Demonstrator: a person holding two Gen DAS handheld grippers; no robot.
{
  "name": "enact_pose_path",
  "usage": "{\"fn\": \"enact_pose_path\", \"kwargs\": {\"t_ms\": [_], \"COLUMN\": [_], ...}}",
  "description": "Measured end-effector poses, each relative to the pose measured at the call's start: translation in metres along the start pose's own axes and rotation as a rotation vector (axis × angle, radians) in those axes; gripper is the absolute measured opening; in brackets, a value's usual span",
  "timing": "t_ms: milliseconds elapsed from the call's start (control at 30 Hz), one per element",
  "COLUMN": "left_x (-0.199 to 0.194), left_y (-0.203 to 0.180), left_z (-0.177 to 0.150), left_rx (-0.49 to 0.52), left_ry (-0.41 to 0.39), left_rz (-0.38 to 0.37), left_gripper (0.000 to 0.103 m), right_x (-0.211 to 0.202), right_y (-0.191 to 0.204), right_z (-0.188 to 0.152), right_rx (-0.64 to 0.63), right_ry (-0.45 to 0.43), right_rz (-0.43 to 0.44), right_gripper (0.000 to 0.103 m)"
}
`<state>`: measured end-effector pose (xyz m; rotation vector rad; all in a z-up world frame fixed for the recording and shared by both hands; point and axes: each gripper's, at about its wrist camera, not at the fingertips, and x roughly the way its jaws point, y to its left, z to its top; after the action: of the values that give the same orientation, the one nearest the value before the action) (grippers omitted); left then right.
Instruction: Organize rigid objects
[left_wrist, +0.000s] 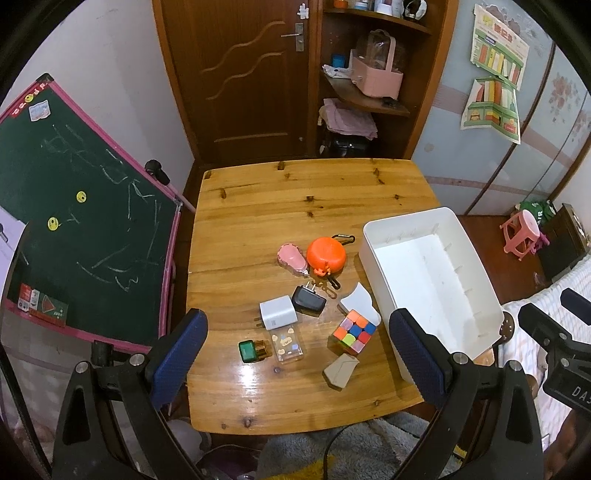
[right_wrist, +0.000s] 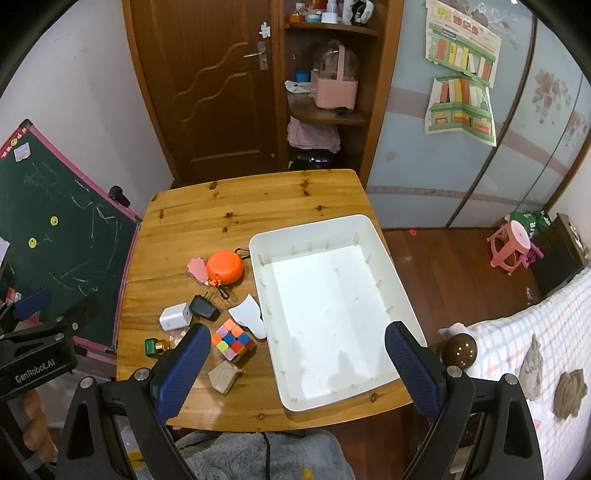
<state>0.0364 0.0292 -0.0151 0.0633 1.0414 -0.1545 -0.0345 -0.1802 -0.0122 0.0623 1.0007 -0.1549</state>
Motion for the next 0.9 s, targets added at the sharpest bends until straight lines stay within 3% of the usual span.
{"fn": "enact_pose_path", "kwargs": {"t_ms": [633, 900], "left_x": [0.017, 0.020], "left_y": [0.015, 0.012], "left_z": [0.005, 0.002], "left_rx": [0.043, -0.003], "left_ry": [0.041, 0.051], "left_rz": [-0.065, -0.013], "left_gripper": [0.099, 0.099], "right_x": [0.005, 0.021], "right_y": [0.014, 0.003], "right_z": [-0.008, -0.001], "right_rx": [0.062, 0.058], "right_ry": [0.041, 0.064], "right_rz": [-0.077, -0.051], "right_gripper": [0.095, 0.095]}}
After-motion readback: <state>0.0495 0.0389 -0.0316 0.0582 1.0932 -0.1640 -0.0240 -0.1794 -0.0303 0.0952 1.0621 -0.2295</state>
